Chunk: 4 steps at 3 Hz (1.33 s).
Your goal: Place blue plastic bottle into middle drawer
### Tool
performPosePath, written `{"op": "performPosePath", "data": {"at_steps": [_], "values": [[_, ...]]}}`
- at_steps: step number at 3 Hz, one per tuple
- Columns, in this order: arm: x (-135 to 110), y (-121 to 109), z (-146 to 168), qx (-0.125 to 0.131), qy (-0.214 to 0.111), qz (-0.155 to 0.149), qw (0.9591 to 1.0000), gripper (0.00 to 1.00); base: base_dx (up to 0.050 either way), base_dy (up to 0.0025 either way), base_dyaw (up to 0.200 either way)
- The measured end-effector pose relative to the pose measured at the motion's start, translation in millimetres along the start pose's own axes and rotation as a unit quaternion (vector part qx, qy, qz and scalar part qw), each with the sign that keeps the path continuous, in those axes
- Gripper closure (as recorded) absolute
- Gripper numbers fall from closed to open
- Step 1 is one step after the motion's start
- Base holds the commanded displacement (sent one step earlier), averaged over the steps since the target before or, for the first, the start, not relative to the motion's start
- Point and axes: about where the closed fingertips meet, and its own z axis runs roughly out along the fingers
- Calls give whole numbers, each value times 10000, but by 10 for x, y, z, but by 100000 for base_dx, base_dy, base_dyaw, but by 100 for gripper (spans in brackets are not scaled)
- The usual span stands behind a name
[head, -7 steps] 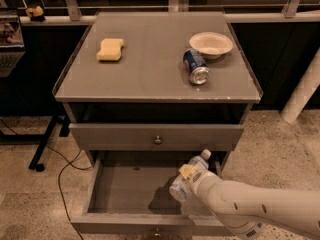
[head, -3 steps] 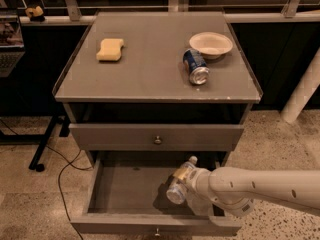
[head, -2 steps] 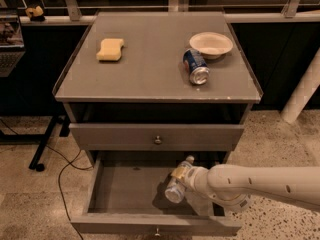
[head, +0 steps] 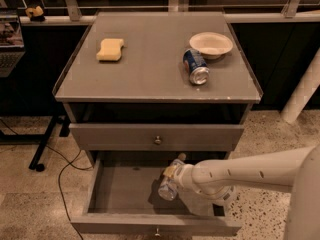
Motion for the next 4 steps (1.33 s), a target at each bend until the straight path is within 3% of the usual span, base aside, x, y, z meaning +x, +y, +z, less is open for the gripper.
{"op": "performPosePath", "data": {"at_steps": [2,3,4], "values": [[50,73,264,231,-34,-222,9995,100,0,0,0],[46,-10,315,344,-24,-152,9993,100,0,0,0],[45,-13,317,348,-23,-150,9993,82,0,0,0]]}}
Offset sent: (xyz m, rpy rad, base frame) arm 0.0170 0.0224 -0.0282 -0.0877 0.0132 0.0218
